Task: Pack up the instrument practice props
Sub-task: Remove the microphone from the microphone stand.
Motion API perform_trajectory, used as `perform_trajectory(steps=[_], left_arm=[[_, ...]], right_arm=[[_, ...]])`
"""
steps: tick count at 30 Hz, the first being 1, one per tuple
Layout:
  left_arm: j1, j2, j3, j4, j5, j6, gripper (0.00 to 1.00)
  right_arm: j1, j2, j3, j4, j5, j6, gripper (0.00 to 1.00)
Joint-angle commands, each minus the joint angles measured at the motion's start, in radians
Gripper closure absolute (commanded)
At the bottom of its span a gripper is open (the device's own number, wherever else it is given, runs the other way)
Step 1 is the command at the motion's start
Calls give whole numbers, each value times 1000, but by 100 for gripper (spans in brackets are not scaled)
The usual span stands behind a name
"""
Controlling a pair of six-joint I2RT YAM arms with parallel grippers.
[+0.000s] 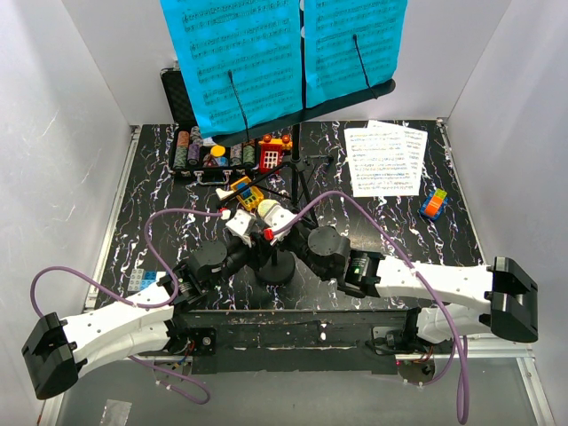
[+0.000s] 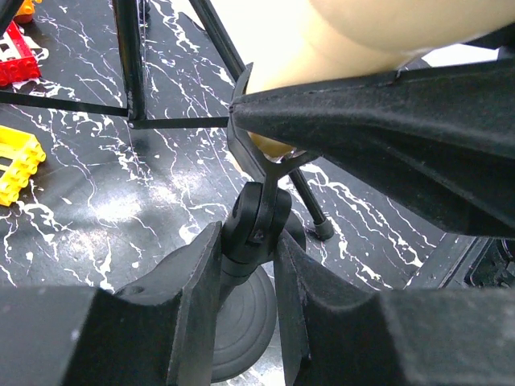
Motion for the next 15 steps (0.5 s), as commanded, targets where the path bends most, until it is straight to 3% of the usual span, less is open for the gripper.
perform_trajectory(steps=[1,11,15], left_arm=[[7,-11,-6,-152,-68,-3,100],[4,-31,-5,-169,-81,-10,100],[4,-40,-5,-171,-81,-13,100]], right_arm=[[-52,-83,99,96,215,-75,99],[-58,-87,87,152,301,-183,99],[-59,-128,79,132,283,-151,99]])
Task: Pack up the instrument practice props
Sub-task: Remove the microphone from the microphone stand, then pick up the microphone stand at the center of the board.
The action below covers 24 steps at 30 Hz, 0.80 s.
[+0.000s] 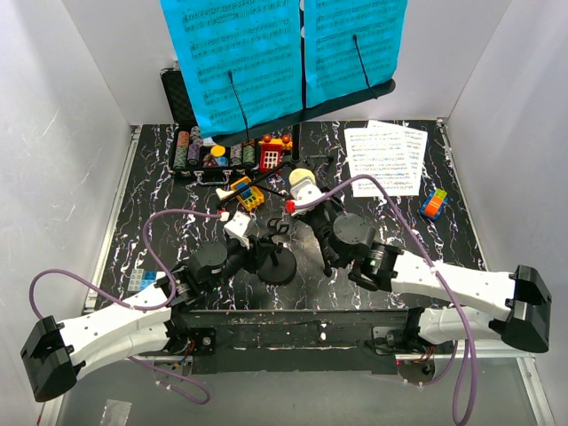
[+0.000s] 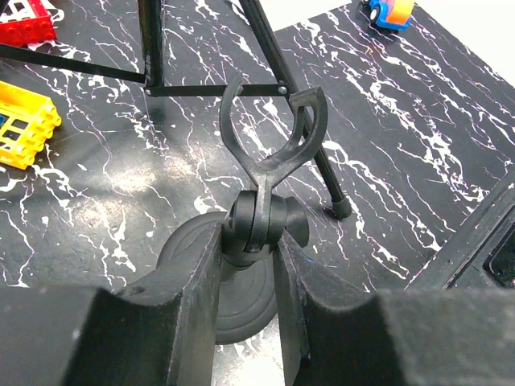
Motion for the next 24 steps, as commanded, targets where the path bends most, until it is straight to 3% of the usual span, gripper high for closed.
perform_trajectory(steps=[1,11,17,24], left_arm=[[4,-20,1,-83,-52,0,100],[3,-135,120,-251,-150,61,100],[3,-143,208,-342,-246,110,100],[4,-209,239,-367,-453,142,100]], right_arm=[[8,-76,45,47,36,4,99],[8,-225,110,-394,-68,329,99],[8,-286,52,-497,-93,455,99],[8,-340,3,-552,-111,524,99]])
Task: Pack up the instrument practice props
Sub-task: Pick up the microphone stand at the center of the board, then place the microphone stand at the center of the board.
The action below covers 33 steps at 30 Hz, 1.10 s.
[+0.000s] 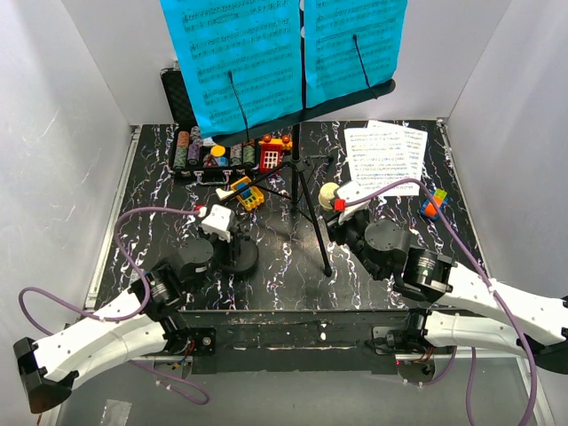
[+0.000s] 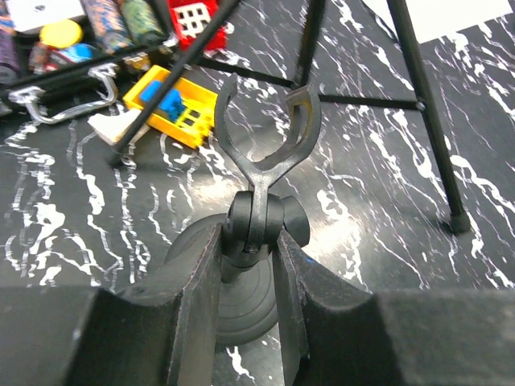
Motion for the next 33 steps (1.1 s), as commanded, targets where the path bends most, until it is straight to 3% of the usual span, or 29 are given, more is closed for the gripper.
perform_trajectory(steps=[1,8,13,16,25,33], left_arm=[[4,-67,77,48,-212,58,100],[48,6,144,99,-371,161,100],[422,123,236,0,-69,23,100],[571,161,249,19,17,-3,100],[885,351,284,134,156,-31,100],[1017,519,313,286,128,-33,100]], right_arm=[[5,-43,-16,-29,-15,80,99],[5,-72,-39,-70,-43,137,99],[5,-86,-37,-87,-77,163,99],[5,-101,-37,-93,-91,169,99],[6,-161,-59,-122,-155,215,99],[5,-204,-89,-120,-203,227,99]])
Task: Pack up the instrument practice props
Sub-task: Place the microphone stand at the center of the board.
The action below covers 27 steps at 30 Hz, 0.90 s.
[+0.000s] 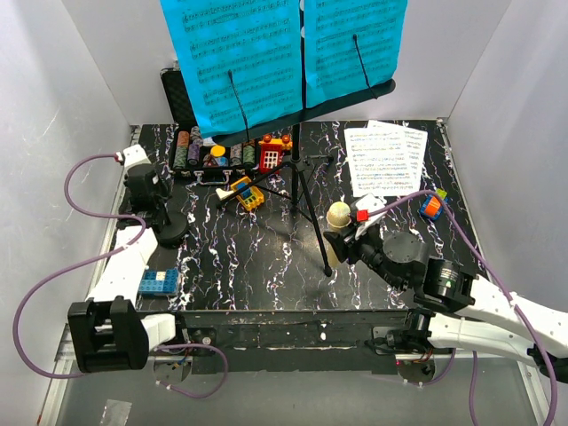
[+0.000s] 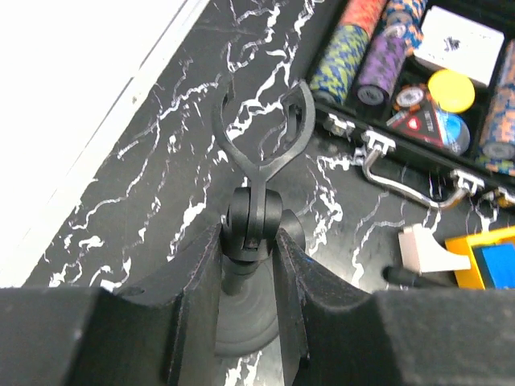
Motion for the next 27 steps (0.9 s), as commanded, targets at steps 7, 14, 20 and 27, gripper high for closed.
perform_trajectory(steps=[7,14,20,27], left_arm=[[52,68,61,216,52,4,100],[53,-4,-131,265,81,-12,100],[53,-14,-160,259,-14,135,100],[53,61,-153,246,-16,114,97]], right_arm=[[4,-52,-30,64,-61,34,99],[4,-67,-40,67,-38,27,99],[4,-55,-40,64,-41,27,99],[4,-46,-31,49,-32,25,99]])
